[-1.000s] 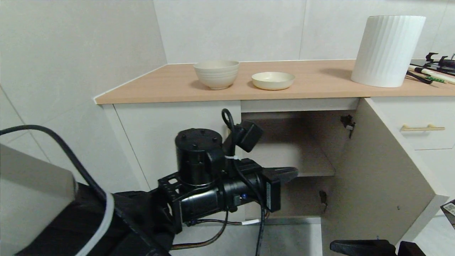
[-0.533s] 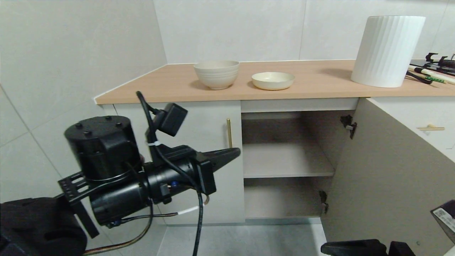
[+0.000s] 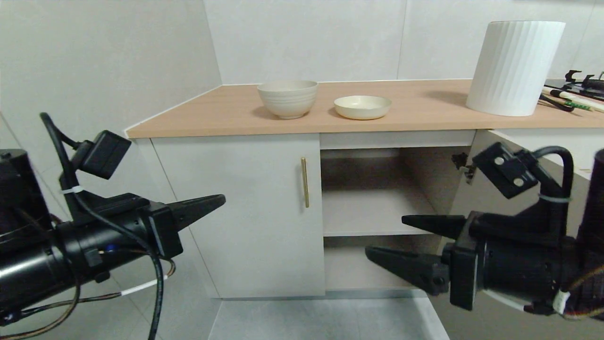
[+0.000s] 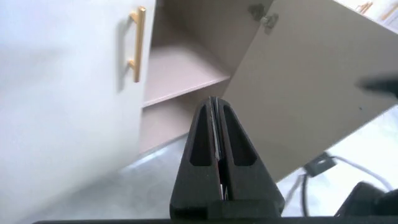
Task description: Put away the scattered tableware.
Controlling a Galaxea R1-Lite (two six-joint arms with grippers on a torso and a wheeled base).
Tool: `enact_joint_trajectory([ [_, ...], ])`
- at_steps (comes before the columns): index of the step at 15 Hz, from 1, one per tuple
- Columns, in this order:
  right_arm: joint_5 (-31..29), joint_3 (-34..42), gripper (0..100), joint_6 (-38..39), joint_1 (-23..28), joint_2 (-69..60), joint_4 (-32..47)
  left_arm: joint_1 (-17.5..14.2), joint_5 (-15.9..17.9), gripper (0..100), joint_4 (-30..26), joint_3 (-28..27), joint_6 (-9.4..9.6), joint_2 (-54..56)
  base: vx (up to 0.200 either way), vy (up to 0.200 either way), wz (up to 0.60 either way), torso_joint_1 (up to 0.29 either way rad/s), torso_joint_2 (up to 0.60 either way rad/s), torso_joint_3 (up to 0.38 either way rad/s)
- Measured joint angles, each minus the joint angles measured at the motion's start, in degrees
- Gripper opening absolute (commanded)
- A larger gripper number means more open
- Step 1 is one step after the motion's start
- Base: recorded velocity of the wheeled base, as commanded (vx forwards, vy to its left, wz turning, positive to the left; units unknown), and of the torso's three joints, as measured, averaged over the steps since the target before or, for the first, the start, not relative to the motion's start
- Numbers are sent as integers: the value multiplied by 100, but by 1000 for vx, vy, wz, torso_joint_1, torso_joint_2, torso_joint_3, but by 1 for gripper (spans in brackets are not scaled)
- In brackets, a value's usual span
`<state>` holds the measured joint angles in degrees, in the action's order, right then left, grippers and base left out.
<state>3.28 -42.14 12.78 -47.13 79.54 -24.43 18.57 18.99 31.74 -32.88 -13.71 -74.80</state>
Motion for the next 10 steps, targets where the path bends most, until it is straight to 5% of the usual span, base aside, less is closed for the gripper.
enact_joint_trajectory([
  [4,-744,-1154,100,-238,706,69,924,-396,-24,0,-1273,-311,143,661,0,0,0,0,0,0],
  [5,-829,-1158,100,-235,752,50,944,-416,-28,100,-1323,-358,143,714,0,0,0,0,0,0],
  [10,-902,-1119,100,162,819,-80,987,-449,-68,100,-1270,-636,20,684,0,0,0,0,0,0],
])
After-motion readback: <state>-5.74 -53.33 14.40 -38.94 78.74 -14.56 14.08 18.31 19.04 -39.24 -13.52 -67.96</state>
